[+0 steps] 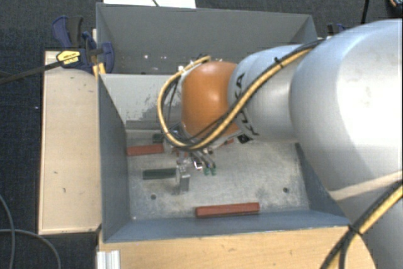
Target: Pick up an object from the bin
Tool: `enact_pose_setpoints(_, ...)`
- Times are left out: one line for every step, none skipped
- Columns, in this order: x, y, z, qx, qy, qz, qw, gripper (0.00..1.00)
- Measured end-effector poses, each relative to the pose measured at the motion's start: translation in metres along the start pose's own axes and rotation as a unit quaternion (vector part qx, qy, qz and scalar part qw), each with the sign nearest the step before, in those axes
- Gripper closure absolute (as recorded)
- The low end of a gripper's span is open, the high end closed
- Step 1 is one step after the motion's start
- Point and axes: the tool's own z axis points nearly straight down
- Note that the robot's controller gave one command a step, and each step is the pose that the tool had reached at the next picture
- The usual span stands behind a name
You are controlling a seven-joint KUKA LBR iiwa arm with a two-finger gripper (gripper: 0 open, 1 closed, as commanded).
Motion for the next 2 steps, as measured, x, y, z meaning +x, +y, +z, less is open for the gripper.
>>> enact_pose_setpoints(-0.002, -0.001, -0.004, 0.0, -0.0031, 0.002, 1.0, 1.0)
enact_pose_setpoints(-0.008, -0.006, -0.208, 0.0, -0.008, -0.001, 1.0, 1.0)
